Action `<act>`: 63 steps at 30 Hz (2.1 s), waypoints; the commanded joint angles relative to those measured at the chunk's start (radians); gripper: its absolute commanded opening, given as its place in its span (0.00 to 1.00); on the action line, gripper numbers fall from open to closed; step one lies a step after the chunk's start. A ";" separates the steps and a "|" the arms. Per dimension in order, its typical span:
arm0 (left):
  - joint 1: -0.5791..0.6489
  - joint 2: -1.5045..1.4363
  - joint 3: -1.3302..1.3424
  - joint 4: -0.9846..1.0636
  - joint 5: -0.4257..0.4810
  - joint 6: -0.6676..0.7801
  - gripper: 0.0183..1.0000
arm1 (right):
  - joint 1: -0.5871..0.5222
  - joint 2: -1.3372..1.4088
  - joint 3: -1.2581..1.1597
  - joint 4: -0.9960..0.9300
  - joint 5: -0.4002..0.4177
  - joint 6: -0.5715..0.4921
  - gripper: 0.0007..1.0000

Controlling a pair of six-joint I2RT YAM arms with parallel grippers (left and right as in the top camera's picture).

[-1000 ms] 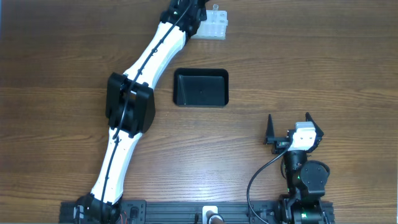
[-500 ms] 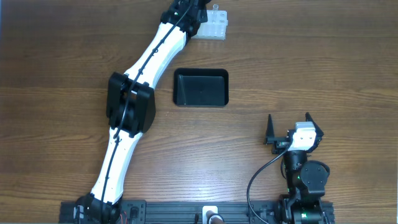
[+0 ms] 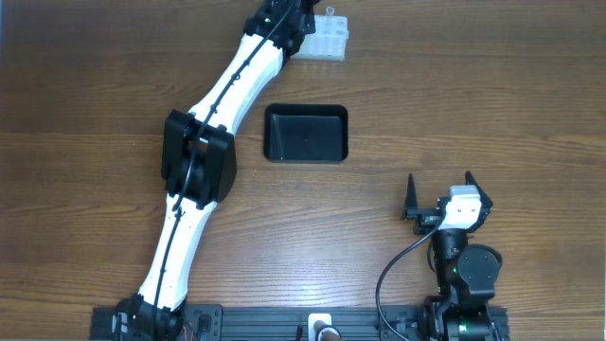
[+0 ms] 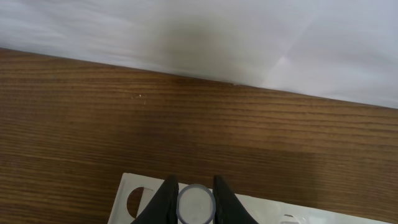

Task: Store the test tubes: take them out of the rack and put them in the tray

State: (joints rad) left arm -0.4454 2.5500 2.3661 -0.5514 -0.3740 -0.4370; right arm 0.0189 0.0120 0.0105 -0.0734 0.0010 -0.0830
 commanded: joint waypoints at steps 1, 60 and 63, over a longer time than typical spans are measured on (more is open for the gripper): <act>0.005 0.019 0.024 0.003 0.003 0.012 0.08 | -0.007 -0.005 -0.005 -0.003 -0.008 -0.001 0.99; -0.078 -0.115 0.053 -0.788 0.280 -0.256 0.02 | -0.007 -0.005 -0.005 -0.003 -0.008 -0.001 0.99; -0.079 -0.114 0.053 -0.790 0.280 -0.210 0.02 | -0.007 -0.005 -0.005 -0.003 -0.008 -0.001 0.99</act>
State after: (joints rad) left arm -0.5293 2.4180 2.4096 -1.3376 -0.1040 -0.6987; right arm 0.0189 0.0120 0.0105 -0.0734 0.0010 -0.0822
